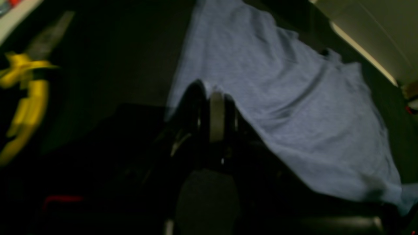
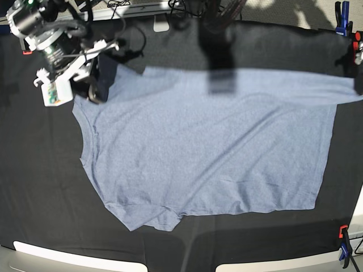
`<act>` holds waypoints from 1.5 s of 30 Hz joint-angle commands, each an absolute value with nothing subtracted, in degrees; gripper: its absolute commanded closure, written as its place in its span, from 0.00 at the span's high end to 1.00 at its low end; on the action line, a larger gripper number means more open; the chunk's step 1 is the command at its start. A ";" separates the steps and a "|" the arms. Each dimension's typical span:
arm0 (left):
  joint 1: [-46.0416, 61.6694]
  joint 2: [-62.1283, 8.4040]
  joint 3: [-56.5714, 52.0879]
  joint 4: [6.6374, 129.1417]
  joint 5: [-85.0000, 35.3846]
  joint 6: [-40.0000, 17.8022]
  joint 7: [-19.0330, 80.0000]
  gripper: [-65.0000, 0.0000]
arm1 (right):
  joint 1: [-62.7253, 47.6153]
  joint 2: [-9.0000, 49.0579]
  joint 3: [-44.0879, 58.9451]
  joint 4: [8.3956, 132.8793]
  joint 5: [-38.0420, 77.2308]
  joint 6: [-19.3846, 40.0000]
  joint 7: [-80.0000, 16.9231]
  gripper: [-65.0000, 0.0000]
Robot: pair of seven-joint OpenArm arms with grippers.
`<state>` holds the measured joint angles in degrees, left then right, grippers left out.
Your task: Layout the t-shirt on the table in an organized manner, then fold the t-shirt properly
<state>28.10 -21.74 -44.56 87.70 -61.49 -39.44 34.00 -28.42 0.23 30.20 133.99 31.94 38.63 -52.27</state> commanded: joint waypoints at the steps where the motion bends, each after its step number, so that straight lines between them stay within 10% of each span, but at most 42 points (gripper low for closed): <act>1: 27.51 -22.70 -44.45 88.47 -62.28 -40.00 32.12 0.00 | -28.40 0.86 30.28 135.00 33.17 38.54 -50.02 0.00; 38: 18.48 -19.68 -39.86 88.47 -47.81 -35.83 26.74 0.00 | -2.28 12.27 11.86 104.64 24.16 38.54 -44.88 0.00; 45: 15.86 -19.68 -35.31 88.47 -39.22 -27.77 23.44 0.00 | 1.06 13.43 10.50 100.82 24.03 38.54 -44.51 0.00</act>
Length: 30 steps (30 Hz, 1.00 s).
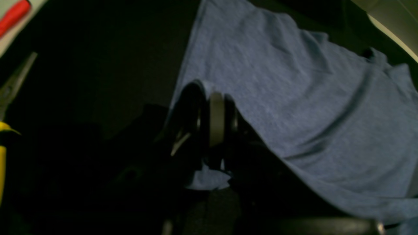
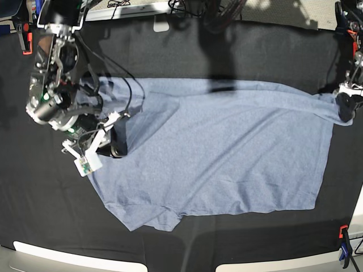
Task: Layout the t-shirt on the table in an organized manner, then fold the t-shirt properly
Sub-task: 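Grasp the shirt's side edge with the right gripper and fold it inward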
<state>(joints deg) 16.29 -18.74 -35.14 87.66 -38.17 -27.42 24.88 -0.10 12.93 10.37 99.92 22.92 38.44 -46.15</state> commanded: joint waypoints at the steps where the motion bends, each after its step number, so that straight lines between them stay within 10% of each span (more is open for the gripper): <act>1: 15.68 -19.68 -35.00 88.47 -38.70 -27.79 23.14 0.00 | 1.52 13.54 10.00 100.16 23.94 38.54 -44.45 0.00; 7: 15.70 -19.70 -34.85 88.44 -35.33 -19.62 20.80 0.00 | 4.67 13.69 8.45 97.58 21.15 38.50 -44.38 0.00; 30: 6.15 -19.86 -34.76 74.15 -37.93 -27.92 21.32 0.00 | 4.89 13.82 10.90 97.56 15.11 33.36 -46.50 0.00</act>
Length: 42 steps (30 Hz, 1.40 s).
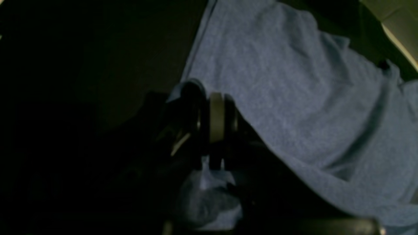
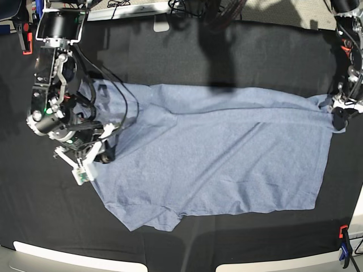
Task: Layout the t-shirt on the table in an organized manner, then fold the t-shirt properly
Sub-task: 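Grasp the shirt's side edge with the right gripper and fold it inward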
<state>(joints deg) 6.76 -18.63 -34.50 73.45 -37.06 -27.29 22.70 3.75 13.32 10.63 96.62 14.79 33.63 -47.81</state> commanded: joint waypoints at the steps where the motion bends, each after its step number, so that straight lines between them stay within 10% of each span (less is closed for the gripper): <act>1: 5.93 -19.90 -34.76 74.02 -37.93 -27.90 21.34 0.00 | 4.89 13.82 11.57 97.56 15.05 33.06 -46.54 0.00; 19: 5.43 -20.03 -34.76 73.89 -37.52 -27.92 21.41 0.00 | 4.58 13.82 15.38 97.56 16.91 32.97 -46.96 0.00; 26: 5.56 -20.05 -34.76 73.89 -37.52 -27.94 24.51 0.28 | 4.58 13.82 15.38 97.56 19.18 32.97 -48.82 0.00; 31: 5.74 -20.91 -34.76 73.91 -37.56 -33.71 26.17 0.32 | 4.62 13.85 15.38 97.58 23.20 34.04 -52.86 0.32; 42: 7.73 -25.10 -34.81 73.95 -46.85 -35.40 29.65 0.32 | 6.79 13.98 15.38 97.01 23.16 35.03 -49.32 0.33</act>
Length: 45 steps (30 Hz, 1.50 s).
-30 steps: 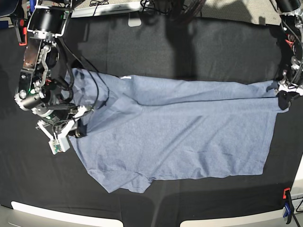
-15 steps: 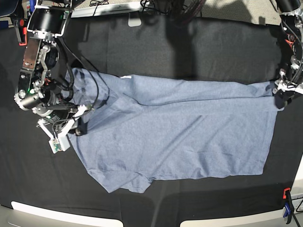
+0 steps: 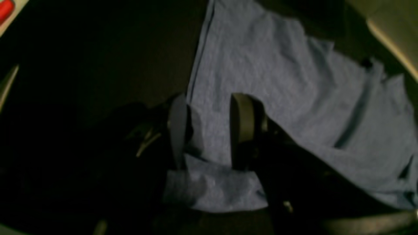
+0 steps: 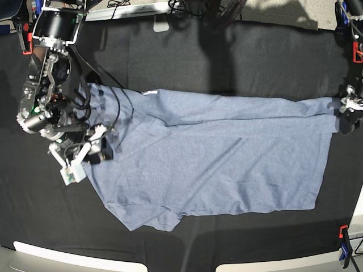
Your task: Layout the t-shirt on the table in an organized manner, then fold the t-shirt properly
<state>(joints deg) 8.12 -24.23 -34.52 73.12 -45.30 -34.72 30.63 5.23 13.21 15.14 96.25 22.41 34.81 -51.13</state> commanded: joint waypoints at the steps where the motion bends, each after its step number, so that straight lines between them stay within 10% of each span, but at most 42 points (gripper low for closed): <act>1: 7.99 -24.60 -34.83 73.97 -47.09 -36.93 29.87 0.32 | 8.01 13.96 15.38 96.05 23.14 34.41 -49.36 0.33; 19: 8.88 -18.92 -34.81 74.00 -46.98 -40.00 30.20 0.32 | 25.26 13.96 15.35 59.53 21.06 33.41 -56.12 0.33; 39: 8.88 -18.92 -34.81 74.00 -46.78 -40.00 30.20 0.32 | 26.68 13.89 15.31 56.58 21.71 36.29 -49.56 0.28; 45: 8.88 -18.92 -34.81 74.00 -44.99 -40.00 29.95 0.32 | 26.68 13.82 15.31 56.58 20.95 36.38 -50.33 0.02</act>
<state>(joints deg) 9.34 -17.82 -34.50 73.12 -43.75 -39.27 31.42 24.91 13.19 15.16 55.81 20.05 35.81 -51.46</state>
